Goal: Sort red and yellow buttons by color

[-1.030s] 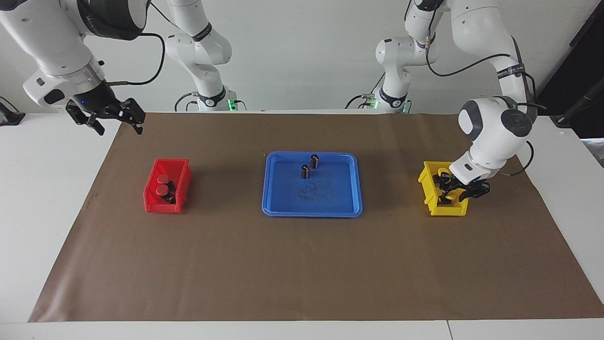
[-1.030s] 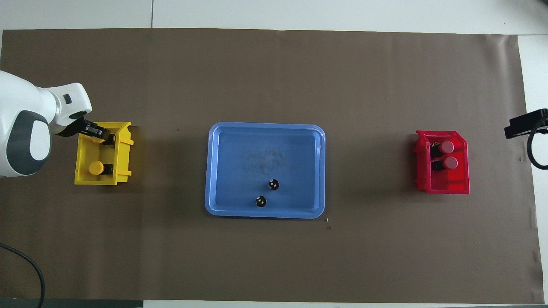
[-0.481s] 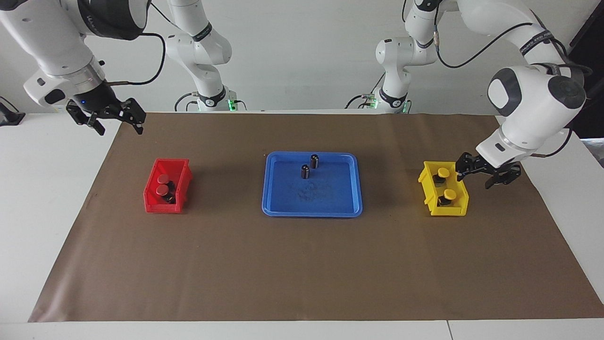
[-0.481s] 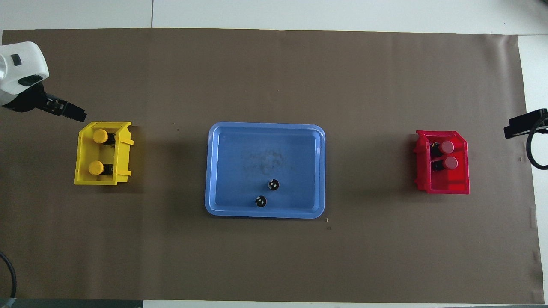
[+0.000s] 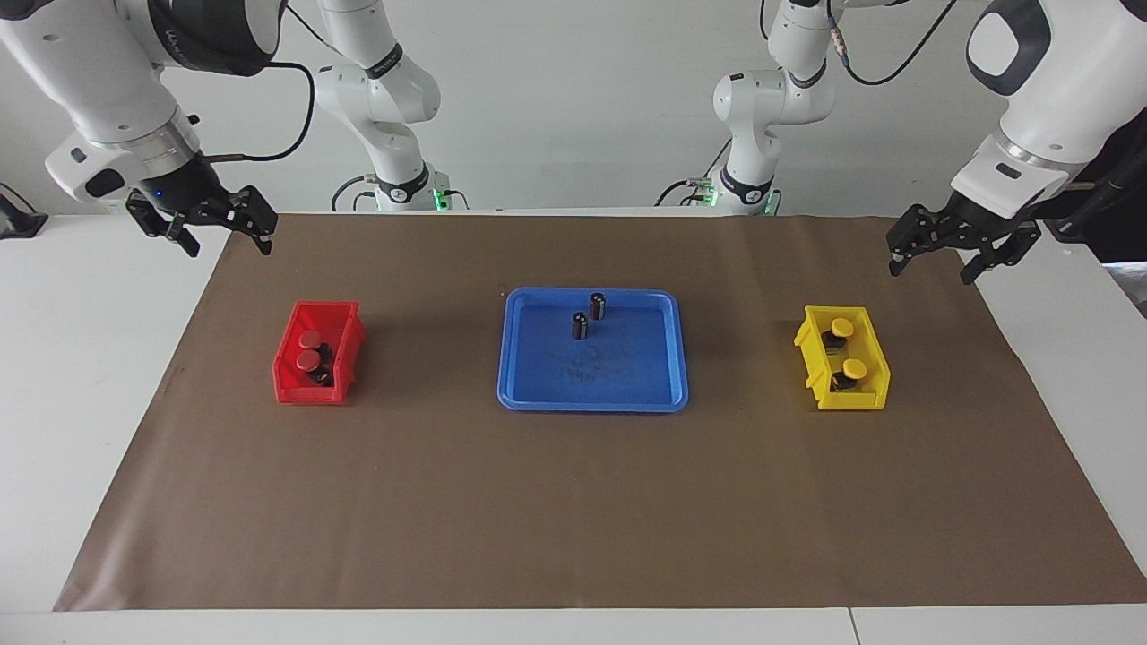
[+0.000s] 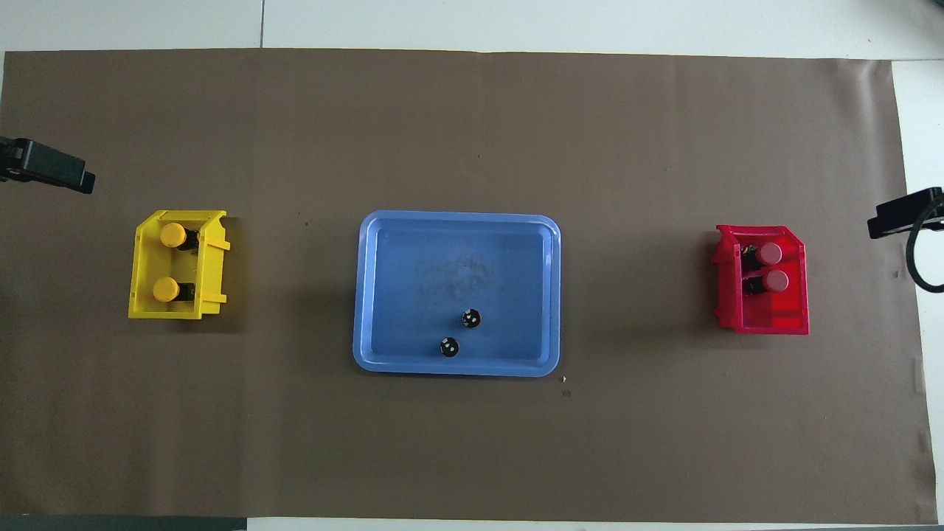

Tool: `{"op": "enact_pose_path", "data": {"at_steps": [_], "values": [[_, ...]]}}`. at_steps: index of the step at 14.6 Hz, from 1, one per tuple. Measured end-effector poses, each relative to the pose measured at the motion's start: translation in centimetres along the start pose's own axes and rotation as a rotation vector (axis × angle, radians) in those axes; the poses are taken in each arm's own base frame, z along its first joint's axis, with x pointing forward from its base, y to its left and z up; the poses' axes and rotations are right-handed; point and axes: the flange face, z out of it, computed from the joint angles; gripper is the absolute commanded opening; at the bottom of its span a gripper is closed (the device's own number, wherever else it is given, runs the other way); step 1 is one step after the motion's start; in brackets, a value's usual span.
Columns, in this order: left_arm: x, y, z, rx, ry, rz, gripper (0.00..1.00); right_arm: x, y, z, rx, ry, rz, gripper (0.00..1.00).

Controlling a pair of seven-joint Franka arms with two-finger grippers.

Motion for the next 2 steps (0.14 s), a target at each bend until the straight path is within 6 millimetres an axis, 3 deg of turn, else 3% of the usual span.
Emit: {"op": "enact_pose_path", "data": {"at_steps": [2], "values": [[-0.08, 0.49, 0.35, -0.003, -0.024, -0.019, 1.00, 0.00, -0.03, -0.01, 0.000, 0.000, -0.001, 1.00]]}}
